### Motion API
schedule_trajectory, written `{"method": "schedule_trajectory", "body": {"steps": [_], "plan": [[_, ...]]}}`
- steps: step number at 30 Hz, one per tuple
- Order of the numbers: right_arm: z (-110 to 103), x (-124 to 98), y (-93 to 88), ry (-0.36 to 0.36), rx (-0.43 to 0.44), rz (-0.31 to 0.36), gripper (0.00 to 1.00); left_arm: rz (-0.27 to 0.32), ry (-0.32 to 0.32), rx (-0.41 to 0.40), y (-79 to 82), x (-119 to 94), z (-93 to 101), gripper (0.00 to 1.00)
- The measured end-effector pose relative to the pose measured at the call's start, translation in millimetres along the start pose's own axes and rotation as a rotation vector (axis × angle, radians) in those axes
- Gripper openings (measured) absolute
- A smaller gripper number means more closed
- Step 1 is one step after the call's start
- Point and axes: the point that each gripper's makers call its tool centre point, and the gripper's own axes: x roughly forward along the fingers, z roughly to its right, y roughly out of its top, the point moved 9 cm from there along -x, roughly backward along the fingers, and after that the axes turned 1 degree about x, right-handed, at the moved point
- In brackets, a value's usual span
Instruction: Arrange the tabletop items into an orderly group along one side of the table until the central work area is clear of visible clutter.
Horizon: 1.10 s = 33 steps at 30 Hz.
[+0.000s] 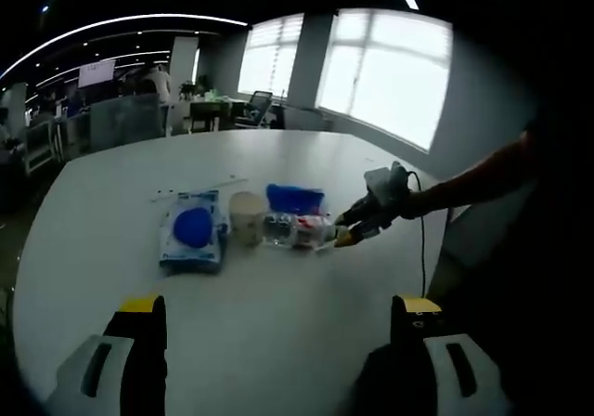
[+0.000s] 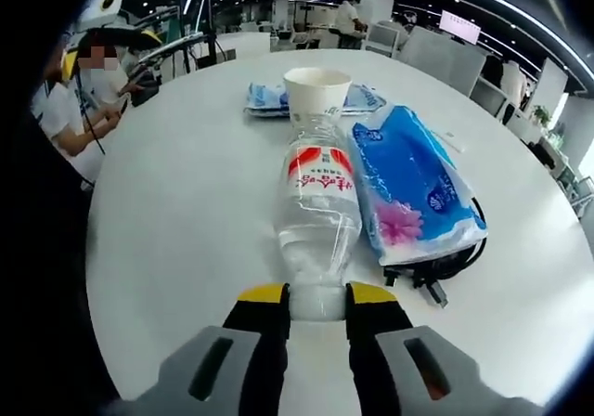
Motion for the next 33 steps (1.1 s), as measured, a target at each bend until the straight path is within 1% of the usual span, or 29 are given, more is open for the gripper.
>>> {"method": "schedule_trajectory", "body": {"steps": [2,4,8,14,15,20,21,25,29,33], "plan": [[-1.5,-2.4,0.5,-0.005,-0.002,0.004,0.18,0.000,-0.003,0.003,-0.3,0.6,-0.3,0.99],[-2.2,-4.0,-0.2,-0.004,0.015,0.013,0.18,-0.005,-0.005,0.007,-1.5,1.4,-1.4,0.99],[-0.1,-6.7,-2.5,-0.012,0.021,0.026,0.18,-0.006,-0.010,0.010,-1.3,2.6,-0.7,0.99],[-1.2,-16.2,3.3,-0.019,0.044,0.071,0.17,-0.004,-0.015,0.017,-0.4,4.1,-0.3,0.99],[-1.6,-19.7,6.8,-0.021,0.056,0.096,0.17,-0.006,-0.017,0.020,-0.3,4.7,-0.4,0.99],[-2.3,-28.9,15.0,-0.029,0.082,0.141,0.17,-0.006,-0.027,0.027,1.3,7.5,1.5,0.99],[-4.1,-32.5,18.9,-0.031,0.087,0.158,0.17,-0.008,-0.029,0.030,1.8,8.2,2.0,0.99],[-5.2,-42.9,29.0,-0.043,0.086,0.210,0.17,-0.006,-0.036,0.034,3.2,10.3,2.7,0.99],[-8.4,-52.0,38.6,-0.051,0.084,0.246,0.17,-0.007,-0.042,0.040,4.5,12.0,4.6,0.99],[-11.2,-58.4,44.6,-0.058,0.091,0.269,0.16,-0.003,-0.045,0.040,5.4,12.3,6.0,0.99]]}}
